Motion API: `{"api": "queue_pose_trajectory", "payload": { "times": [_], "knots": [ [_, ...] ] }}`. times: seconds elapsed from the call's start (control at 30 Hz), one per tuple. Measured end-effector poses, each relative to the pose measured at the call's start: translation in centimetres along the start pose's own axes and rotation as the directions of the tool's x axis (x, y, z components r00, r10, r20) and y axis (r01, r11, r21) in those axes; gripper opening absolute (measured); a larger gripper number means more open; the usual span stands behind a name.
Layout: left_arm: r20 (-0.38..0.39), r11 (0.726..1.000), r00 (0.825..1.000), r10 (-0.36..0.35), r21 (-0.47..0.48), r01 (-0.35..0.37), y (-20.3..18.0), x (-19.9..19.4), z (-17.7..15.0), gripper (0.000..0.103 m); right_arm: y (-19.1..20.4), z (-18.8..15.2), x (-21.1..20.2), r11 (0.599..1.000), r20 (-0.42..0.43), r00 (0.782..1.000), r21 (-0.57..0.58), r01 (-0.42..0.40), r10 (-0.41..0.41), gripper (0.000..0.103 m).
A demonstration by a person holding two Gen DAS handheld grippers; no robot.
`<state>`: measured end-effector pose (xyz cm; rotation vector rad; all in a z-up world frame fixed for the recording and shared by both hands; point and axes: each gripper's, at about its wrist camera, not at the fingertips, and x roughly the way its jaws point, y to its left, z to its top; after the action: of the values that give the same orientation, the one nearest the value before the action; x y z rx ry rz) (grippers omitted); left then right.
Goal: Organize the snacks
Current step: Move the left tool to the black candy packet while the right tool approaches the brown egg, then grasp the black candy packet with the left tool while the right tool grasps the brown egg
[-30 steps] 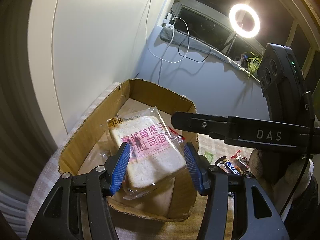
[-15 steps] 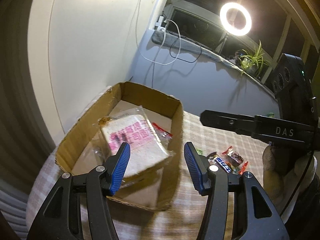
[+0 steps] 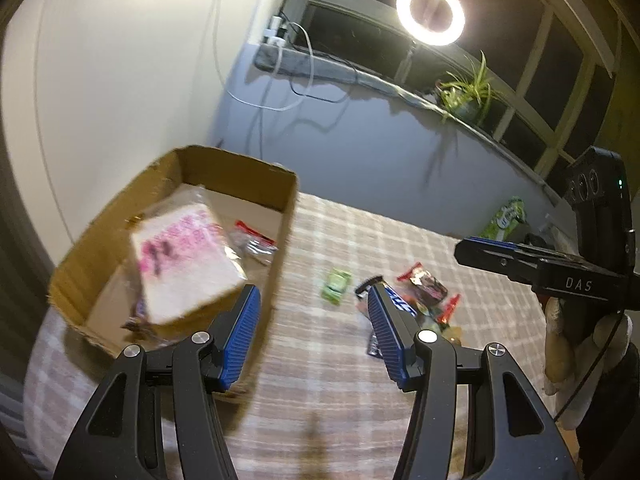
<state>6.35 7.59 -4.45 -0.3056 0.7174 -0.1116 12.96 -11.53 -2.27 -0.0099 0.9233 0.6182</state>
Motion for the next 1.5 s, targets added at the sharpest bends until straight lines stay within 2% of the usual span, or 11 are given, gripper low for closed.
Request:
{"api": "queue_pose_trajectory", "payload": {
  "times": [0.13,0.33,0.67,0.83,1.07,1.2,1.4,1.5],
  "knots": [
    [-0.026,1.000,0.999,-0.021,0.019,0.021,-1.2,0.9,-0.4,0.054,-2.5,-1.9,-0.9,0.998,-0.011,0.998,0.021,0.057,-0.056,0.060],
    [-0.074,0.997,0.996,-0.045,0.055,0.050,-3.1,2.4,-1.3,0.054,-5.8,-5.2,-1.2,0.993,-0.062,0.994,0.067,0.097,-0.093,0.060],
    [-0.190,0.984,0.980,-0.063,0.150,0.093,-6.0,5.8,-3.4,0.055,-6.4,-9.2,0.5,0.989,-0.131,0.982,0.033,0.143,-0.137,0.060],
    [-0.216,0.976,0.975,-0.045,0.198,0.089,-6.9,6.9,-4.0,0.055,-5.9,-10.1,1.3,0.989,-0.143,0.979,-0.002,0.148,-0.147,0.060],
    [-0.238,0.947,0.971,0.001,0.311,0.076,-8.3,8.3,-4.8,0.055,-5.5,-10.3,2.3,0.985,-0.138,0.975,-0.032,0.172,-0.175,0.060],
    [-0.250,0.932,0.968,0.019,0.355,0.074,-8.8,9.1,-5.2,0.055,-5.2,-10.2,3.3,0.980,-0.149,0.969,-0.065,0.188,-0.196,0.051],
    [-0.267,0.915,0.962,0.047,0.397,0.065,-9.2,10.6,-5.8,0.054,-4.9,-10.4,3.7,0.972,-0.137,0.965,-0.115,0.207,-0.222,0.050],
    [-0.265,0.907,0.963,0.058,0.417,0.060,-9.5,11.1,-6.0,0.052,-4.8,-10.4,3.7,0.968,-0.136,0.963,-0.135,0.213,-0.231,0.045]
  ]
}}
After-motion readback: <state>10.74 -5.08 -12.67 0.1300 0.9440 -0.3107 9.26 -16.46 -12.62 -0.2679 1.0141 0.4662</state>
